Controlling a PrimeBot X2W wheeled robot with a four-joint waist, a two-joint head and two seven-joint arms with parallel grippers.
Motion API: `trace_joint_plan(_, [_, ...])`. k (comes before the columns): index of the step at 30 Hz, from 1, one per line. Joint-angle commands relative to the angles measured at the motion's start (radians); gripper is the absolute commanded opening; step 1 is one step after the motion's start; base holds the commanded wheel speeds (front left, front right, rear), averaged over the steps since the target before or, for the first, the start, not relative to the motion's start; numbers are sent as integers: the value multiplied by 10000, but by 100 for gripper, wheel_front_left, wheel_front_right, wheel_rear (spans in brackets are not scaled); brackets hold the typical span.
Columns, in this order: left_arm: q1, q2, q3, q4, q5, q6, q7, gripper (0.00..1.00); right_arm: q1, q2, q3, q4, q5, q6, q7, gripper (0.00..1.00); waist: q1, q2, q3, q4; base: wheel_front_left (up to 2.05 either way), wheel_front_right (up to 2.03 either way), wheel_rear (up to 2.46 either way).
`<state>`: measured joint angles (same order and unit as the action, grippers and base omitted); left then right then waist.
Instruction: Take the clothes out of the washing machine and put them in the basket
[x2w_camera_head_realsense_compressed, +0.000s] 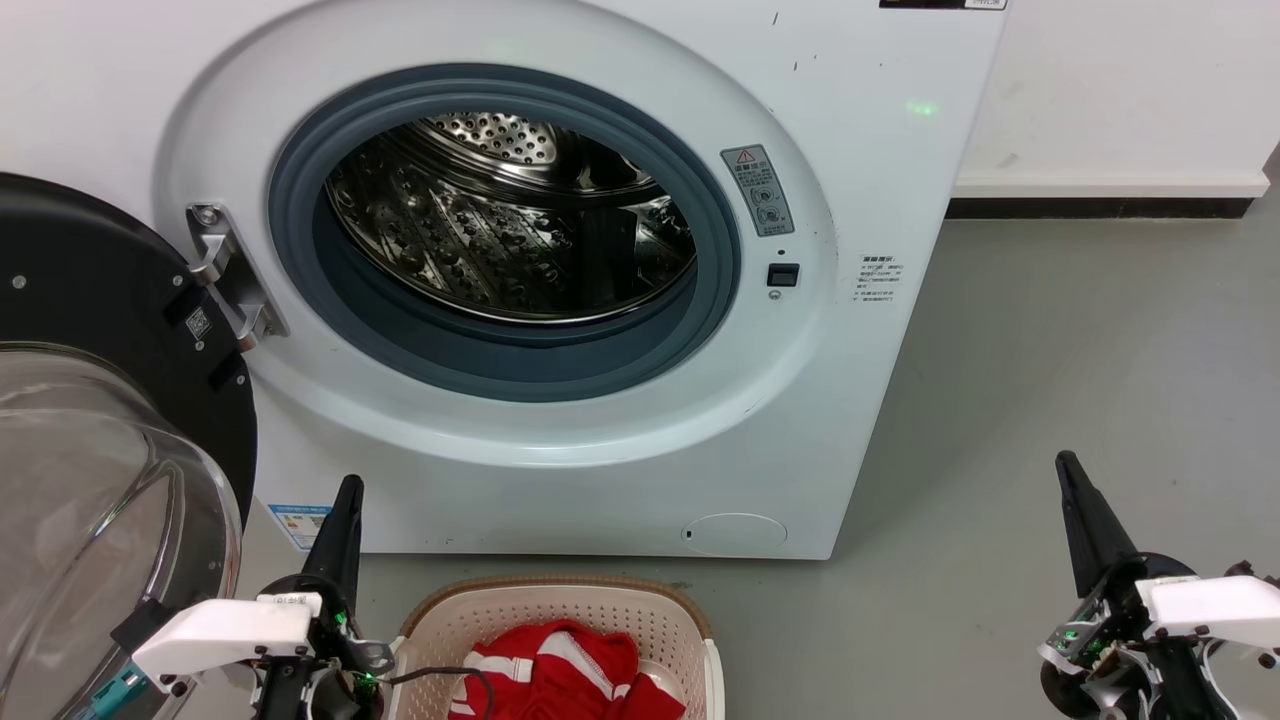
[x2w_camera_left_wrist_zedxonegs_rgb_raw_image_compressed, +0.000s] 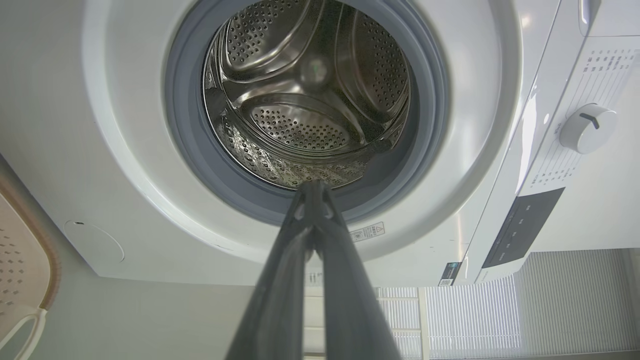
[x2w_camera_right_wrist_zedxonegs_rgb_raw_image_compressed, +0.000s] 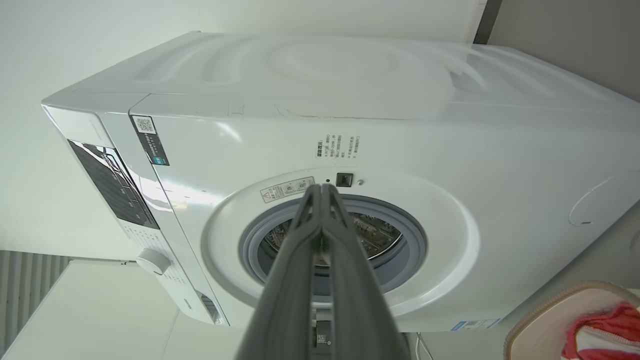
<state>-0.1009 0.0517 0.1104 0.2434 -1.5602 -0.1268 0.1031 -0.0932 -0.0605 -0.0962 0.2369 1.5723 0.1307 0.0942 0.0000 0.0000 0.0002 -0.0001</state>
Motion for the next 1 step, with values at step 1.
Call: trace_joint_plan(1, [-87,-14,48,16,-187,-32,59,0,-151,-13,-19,45,179,1,43,0,0,0,5,0,0,0,0])
